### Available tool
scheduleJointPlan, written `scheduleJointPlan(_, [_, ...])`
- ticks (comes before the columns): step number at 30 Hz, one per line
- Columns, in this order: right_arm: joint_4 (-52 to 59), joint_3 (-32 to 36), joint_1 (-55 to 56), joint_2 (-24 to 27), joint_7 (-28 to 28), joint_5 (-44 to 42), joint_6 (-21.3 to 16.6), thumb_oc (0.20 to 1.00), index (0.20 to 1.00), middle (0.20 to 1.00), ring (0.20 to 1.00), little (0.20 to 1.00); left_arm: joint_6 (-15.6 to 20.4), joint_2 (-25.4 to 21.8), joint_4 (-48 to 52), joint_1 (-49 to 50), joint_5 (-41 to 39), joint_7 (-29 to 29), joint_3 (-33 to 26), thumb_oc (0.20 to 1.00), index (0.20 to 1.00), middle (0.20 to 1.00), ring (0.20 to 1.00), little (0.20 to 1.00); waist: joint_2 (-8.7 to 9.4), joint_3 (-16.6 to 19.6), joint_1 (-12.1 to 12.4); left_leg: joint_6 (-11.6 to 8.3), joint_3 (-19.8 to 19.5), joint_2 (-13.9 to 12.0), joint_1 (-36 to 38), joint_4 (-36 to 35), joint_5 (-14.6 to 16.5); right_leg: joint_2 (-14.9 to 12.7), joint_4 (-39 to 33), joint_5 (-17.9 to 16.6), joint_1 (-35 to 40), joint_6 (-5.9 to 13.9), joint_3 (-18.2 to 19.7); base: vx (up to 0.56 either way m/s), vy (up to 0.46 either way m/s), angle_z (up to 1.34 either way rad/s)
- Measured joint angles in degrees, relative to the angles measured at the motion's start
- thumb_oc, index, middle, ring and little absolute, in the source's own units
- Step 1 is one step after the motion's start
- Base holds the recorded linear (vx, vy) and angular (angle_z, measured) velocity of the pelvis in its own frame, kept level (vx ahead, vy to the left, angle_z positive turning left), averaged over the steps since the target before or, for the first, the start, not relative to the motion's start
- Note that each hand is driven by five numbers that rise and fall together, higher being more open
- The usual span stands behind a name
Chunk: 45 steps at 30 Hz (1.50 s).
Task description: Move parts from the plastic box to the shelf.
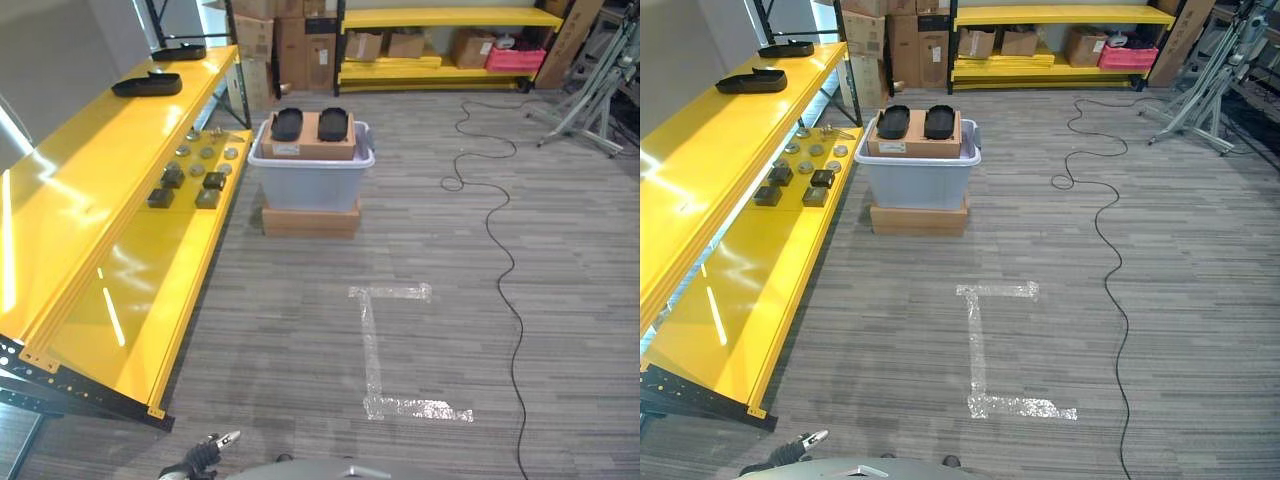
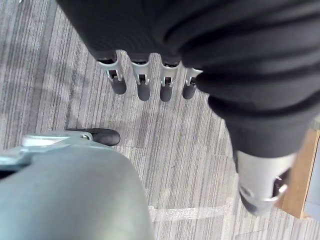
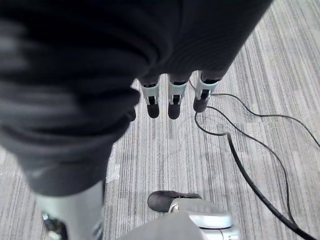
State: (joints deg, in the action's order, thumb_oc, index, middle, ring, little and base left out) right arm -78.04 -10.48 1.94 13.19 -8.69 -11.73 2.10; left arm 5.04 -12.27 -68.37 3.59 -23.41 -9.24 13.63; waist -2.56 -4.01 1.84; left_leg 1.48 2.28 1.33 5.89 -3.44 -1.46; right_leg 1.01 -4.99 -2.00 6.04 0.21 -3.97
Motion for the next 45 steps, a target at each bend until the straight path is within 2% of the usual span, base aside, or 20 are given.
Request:
scheduleJointPlan(7, [-2.28, 0.08, -0.40, 0.50, 0.71, 0.07, 0.27, 1.000, 1.000, 1.000, 1.000, 1.000, -0.12, 0.02, -0.03, -0.01, -0.49, 0.13, 0.03, 1.000, 1.000, 1.000, 1.000, 1.000, -0.35, 0.51, 0.12, -0.05, -0.09, 0.01, 0.38, -0.65, -0.25, -0.01, -0.01, -0.03, 0.11, 0.03, -0.11, 0.02, -0.001, 0.00])
scheduleJointPlan(11, [-1.54, 2.54, -0.91, 1.07, 1.96, -4.49, -3.48, 1.000, 1.000, 1.000, 1.000, 1.000, 0.92, -0.03, 0.81, -0.16, -4.42, 0.03, -0.07, 1.000, 1.000, 1.000, 1.000, 1.000, 0.11, 0.89, 0.23, -0.03, -0.34, 0.04, 1.22, -0.85, -0.27, -0.03, -0.03, 0.12, 1.03, 0.02, -0.38, 0.04, -0.010, 0.03])
scheduleJointPlan(15, [3.56, 4.57, -3.45, 2.84, 3.58, -10.04, -8.22, 1.000, 1.000, 1.000, 1.000, 1.000, 1.40, -1.20, 10.73, -1.35, -9.17, -0.33, -0.21, 1.000, 1.000, 1.000, 1.000, 1.000, 0.21, 1.14, 0.95, -0.06, -0.68, 0.06, 1.18, -0.95, -0.59, -0.07, -0.03, -0.03, 1.10, 0.11, -0.87, 0.01, -0.027, 0.06])
scheduleJointPlan(18, [12.49, 3.83, -4.55, 4.76, 3.23, -14.62, -10.34, 1.000, 1.000, 1.000, 1.000, 1.000, 0.84, -2.77, 21.30, -2.68, -12.75, 0.06, -0.33, 1.000, 1.000, 1.000, 1.000, 1.000, 0.58, 1.12, 1.34, -0.03, -0.78, 0.07, 1.13, -0.96, -0.94, -0.06, -0.01, -0.22, 1.09, 0.18, -1.15, -0.03, -0.044, 0.04])
scheduleJointPlan(19, [24.37, 1.67, -3.49, 5.97, 1.65, -16.91, -8.78, 1.000, 1.000, 1.000, 1.000, 1.000, -0.88, -4.41, 30.76, -2.53, -13.94, 1.46, -0.35, 1.000, 1.000, 1.000, 1.000, 1.000, 0.90, 0.91, 1.32, -0.08, -0.77, 0.04, 0.97, -0.97, -1.05, 0.00, -0.01, -0.30, 0.94, 0.13, -1.19, -0.05, -0.049, 0.01])
scheduleJointPlan(20, [31.34, 0.61, -3.23, 6.64, 0.53, -17.85, -7.76, 1.000, 1.000, 1.000, 1.000, 1.000, -1.28, -5.03, 35.54, -2.57, -14.28, 2.17, -0.73, 1.000, 1.000, 1.000, 1.000, 1.000, 1.05, 0.77, 1.18, -0.13, -0.77, -0.01, 0.90, -0.99, -1.20, 0.03, 0.00, -0.44, 0.87, 0.20, -1.20, -0.06, -0.046, -0.02])
scheduleJointPlan(21, [45.93, -1.34, -1.90, 8.05, -2.01, -18.84, -5.68, 1.000, 1.000, 1.000, 1.000, 1.000, -2.06, -5.32, 43.61, -2.73, -14.73, 4.09, -2.03, 1.000, 1.000, 1.000, 1.000, 1.000, 1.36, 0.49, 0.61, -0.05, -0.68, -0.04, 0.87, -0.98, -1.39, 0.04, 0.00, -0.60, 0.80, 0.31, -1.17, -0.06, -0.033, -0.01])
scheduleJointPlan(22, [54.49, -1.66, -0.57, 8.60, -3.46, -19.56, -4.69, 1.000, 1.000, 1.000, 1.000, 1.000, -2.65, -5.36, 48.46, -2.67, -14.76, 5.10, -2.96, 1.000, 1.000, 1.000, 1.000, 1.000, 1.58, 0.29, 0.39, -0.07, -0.65, -0.03, 0.85, -0.98, -1.41, 0.04, 0.00, -0.63, 0.79, 0.32, -1.25, -0.04, -0.014, 0.00])
scheduleJointPlan(24, [64.46, -0.80, 0.05, 8.19, -5.22, -19.87, -2.89, 1.000, 1.000, 1.000, 1.000, 1.000, -3.13, -5.44, 55.64, -3.07, -14.77, 7.00, -4.53, 1.000, 1.000, 1.000, 1.000, 1.000, 2.04, 0.00, 0.03, -0.06, -0.59, -0.04, 0.98, -0.98, -1.42, 0.08, 0.22, -0.64, 0.92, 0.35, -1.20, 0.00, 0.000, 0.00])
scheduleJointPlan(25, [71.61, 0.24, 0.16, 8.21, -6.63, -19.96, -1.81, 1.000, 1.000, 1.000, 1.000, 1.000, -3.21, -6.32, 62.90, -3.22, -14.75, 8.99, -5.09, 1.000, 1.000, 1.000, 1.000, 1.000, 2.48, -0.36, -0.20, -0.07, -0.53, -0.05, 0.88, -0.99, -1.41, 0.07, 0.20, -0.62, 0.79, 0.43, -1.13, 0.00, 0.000, 0.00])
scheduleJointPlan(28, [73.21, 1.77, -0.38, 9.34, -7.47, -19.88, -0.97, 1.000, 1.000, 1.000, 1.000, 1.000, -2.68, -8.50, 69.04, -4.31, -14.71, 10.98, -5.34, 1.000, 1.000, 1.000, 1.000, 1.000, 2.82, -0.65, -0.46, -0.12, -0.49, 0.11, 0.85, -1.04, -1.32, -0.11, 0.15, -0.58, 0.66, 0.61, -0.90, 0.02, 0.017, -0.04])
scheduleJointPlan(32, [75.98, 4.53, -0.49, 11.85, -9.41, -19.54, -1.65, 1.000, 1.000, 1.000, 1.000, 1.000, -2.65, -10.51, 76.27, -4.98, -14.68, 12.75, -8.25, 1.000, 1.000, 1.000, 1.000, 1.000, 2.31, -1.82, -0.55, -0.05, -0.06, 0.27, 0.88, -1.03, -1.29, -0.27, 0.09, -0.74, 0.51, 0.84, -0.25, 0.03, 0.033, -0.07])
scheduleJointPlan(34, [81.98, 4.52, -0.58, 13.31, -9.51, -19.43, -1.81, 1.000, 1.000, 1.000, 1.000, 1.000, -2.79, -11.40, 78.71, -5.33, -14.72, 13.76, -9.18, 1.000, 1.000, 1.000, 1.000, 1.000, 1.73, -2.23, -0.71, 0.01, 0.27, 0.27, 0.82, -1.04, -1.24, -0.26, 0.03, -0.79, 0.27, 0.89, 0.09, 0.05, 0.053, -0.09])
scheduleJointPlan(39, [83.83, 3.93, -0.69, 13.01, -10.46, -19.66, -0.30, 1.000, 1.000, 1.000, 1.000, 1.000, -5.16, -11.20, 79.01, -5.51, -15.25, 15.13, -9.15, 1.000, 1.000, 1.000, 1.000, 1.000, 1.33, -2.50, -0.44, 0.02, 0.60, 0.25, 0.69, -1.02, -1.22, -0.19, 0.25, -0.79, 0.03, 0.90, 0.24, 0.04, 0.052, -0.03])
scheduleJointPlan(45, [83.85, 3.98, 0.47, 12.07, -11.36, -20.12, -0.09, 1.000, 1.000, 1.000, 1.000, 1.000, -5.66, -11.22, 79.14, -3.41, -15.28, 15.12, -10.02, 1.000, 1.000, 1.000, 1.000, 1.000, 1.04, -2.85, -0.38, 0.11, 0.98, 0.32, 0.78, -1.01, -0.89, -0.24, 0.77, -0.61, -0.28, 1.14, 0.71, 0.07, 0.078, -0.04])
